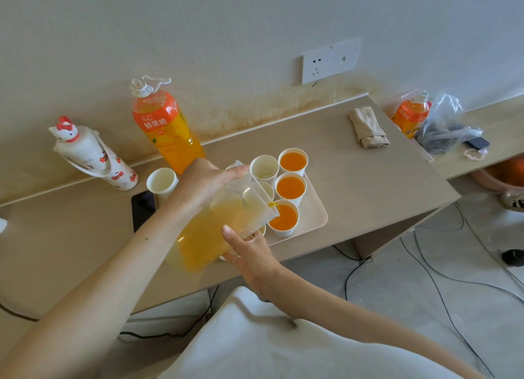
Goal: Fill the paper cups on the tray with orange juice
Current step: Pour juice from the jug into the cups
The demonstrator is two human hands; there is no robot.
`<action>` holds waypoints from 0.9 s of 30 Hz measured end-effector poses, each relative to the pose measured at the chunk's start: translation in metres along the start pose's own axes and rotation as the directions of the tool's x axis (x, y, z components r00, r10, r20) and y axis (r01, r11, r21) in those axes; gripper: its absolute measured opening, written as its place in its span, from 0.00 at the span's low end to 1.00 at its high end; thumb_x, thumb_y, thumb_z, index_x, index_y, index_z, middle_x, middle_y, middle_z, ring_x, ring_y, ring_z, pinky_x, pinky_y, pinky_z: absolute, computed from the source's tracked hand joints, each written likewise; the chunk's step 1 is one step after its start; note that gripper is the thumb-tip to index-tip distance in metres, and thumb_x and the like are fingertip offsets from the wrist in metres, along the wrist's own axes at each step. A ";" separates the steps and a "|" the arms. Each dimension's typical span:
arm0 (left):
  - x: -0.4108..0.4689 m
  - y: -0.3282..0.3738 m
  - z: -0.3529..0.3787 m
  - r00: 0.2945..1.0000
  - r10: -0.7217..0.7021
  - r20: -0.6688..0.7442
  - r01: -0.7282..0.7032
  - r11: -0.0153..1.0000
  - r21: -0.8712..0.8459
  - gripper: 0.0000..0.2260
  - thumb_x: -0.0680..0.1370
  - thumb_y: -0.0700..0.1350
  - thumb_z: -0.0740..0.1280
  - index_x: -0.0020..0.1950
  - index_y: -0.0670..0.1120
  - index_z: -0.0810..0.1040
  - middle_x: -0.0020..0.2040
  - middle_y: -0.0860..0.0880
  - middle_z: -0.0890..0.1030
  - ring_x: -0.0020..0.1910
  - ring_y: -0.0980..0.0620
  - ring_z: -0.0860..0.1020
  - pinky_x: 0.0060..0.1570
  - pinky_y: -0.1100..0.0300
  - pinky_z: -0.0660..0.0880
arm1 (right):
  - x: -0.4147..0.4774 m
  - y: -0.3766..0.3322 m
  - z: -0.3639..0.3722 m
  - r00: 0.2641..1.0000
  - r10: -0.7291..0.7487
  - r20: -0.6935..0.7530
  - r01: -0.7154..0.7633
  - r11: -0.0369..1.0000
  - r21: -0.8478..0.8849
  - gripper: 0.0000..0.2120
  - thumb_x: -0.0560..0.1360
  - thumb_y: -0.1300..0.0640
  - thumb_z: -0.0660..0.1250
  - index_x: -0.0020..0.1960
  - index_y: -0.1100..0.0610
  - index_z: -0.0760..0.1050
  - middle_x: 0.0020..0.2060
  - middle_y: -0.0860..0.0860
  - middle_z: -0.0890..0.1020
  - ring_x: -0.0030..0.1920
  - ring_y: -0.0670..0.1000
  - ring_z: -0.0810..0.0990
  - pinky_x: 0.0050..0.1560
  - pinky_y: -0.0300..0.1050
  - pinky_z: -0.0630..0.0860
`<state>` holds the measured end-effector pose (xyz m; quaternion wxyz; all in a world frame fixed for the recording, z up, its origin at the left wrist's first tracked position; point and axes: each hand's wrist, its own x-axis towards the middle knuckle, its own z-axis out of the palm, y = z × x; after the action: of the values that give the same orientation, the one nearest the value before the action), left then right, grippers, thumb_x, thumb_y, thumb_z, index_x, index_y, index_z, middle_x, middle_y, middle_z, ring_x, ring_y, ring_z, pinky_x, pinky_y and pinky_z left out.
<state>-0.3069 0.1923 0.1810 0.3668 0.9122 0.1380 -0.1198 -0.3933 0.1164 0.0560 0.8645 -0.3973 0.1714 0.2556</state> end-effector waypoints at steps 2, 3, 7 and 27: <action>0.001 -0.001 0.000 1.000 -0.001 0.000 0.001 1.000 0.004 0.28 0.71 0.58 0.73 0.25 0.47 0.60 0.13 0.55 0.58 0.24 0.51 0.61 0.29 0.58 0.57 | 0.000 0.001 0.000 1.000 -0.003 0.000 0.003 1.000 0.005 0.37 0.65 0.50 0.75 0.70 0.55 0.64 0.61 0.53 0.80 0.58 0.50 0.80 0.43 0.38 0.80; 0.001 -0.001 0.000 1.000 0.000 0.000 0.000 1.000 0.006 0.28 0.71 0.59 0.73 0.25 0.47 0.60 0.13 0.55 0.58 0.24 0.51 0.61 0.29 0.58 0.57 | 0.000 0.001 0.000 1.000 -0.002 0.001 0.002 1.000 0.008 0.37 0.65 0.50 0.75 0.70 0.56 0.65 0.60 0.53 0.80 0.57 0.49 0.81 0.43 0.38 0.80; 0.001 -0.002 0.000 1.000 0.001 0.000 -0.001 1.000 0.008 0.28 0.71 0.59 0.73 0.24 0.47 0.60 0.13 0.55 0.58 0.24 0.51 0.61 0.29 0.58 0.58 | 0.001 0.002 -0.001 1.000 0.001 0.010 -0.001 1.000 0.013 0.38 0.66 0.50 0.75 0.70 0.56 0.64 0.62 0.54 0.79 0.57 0.49 0.81 0.43 0.38 0.80; 0.000 0.002 -0.002 1.000 -0.007 0.018 0.007 0.999 -0.040 0.26 0.72 0.58 0.72 0.24 0.49 0.63 0.12 0.55 0.61 0.14 0.57 0.63 0.28 0.60 0.59 | 0.007 0.006 -0.003 1.000 0.003 -0.015 -0.004 1.000 -0.013 0.39 0.63 0.50 0.77 0.70 0.55 0.63 0.62 0.53 0.79 0.55 0.48 0.82 0.45 0.39 0.80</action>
<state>-0.3060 0.1927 0.1834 0.3857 0.9031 0.1404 -0.1263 -0.3909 0.1192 0.0467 0.8602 -0.4046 0.1770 0.2552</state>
